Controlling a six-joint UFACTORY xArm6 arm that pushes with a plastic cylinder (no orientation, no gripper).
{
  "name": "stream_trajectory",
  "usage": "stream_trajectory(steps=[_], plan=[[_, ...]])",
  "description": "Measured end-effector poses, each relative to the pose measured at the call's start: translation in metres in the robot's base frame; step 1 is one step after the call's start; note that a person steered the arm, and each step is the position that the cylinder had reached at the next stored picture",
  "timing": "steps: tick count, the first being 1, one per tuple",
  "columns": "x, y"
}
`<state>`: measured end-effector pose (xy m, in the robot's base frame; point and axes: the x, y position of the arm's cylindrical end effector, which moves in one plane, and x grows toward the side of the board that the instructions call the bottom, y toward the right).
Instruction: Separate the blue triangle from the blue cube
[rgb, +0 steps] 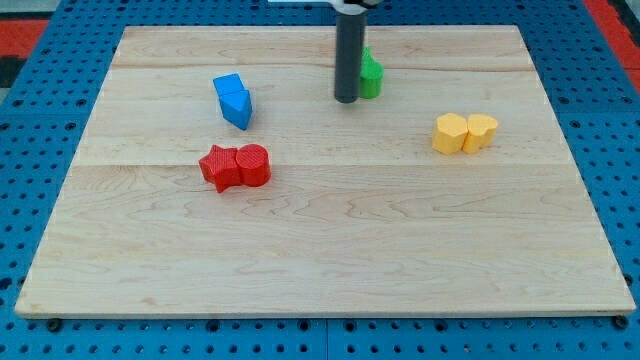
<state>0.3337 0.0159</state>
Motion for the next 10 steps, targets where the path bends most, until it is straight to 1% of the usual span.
stream_trajectory(steps=[1,2,5,7,8,9,10], plan=[[-0.001,-0.041],[-0.001,-0.068],[-0.012,-0.118],[0.011,-0.127],[0.02,-0.151],[0.041,-0.15],[0.046,-0.144]])
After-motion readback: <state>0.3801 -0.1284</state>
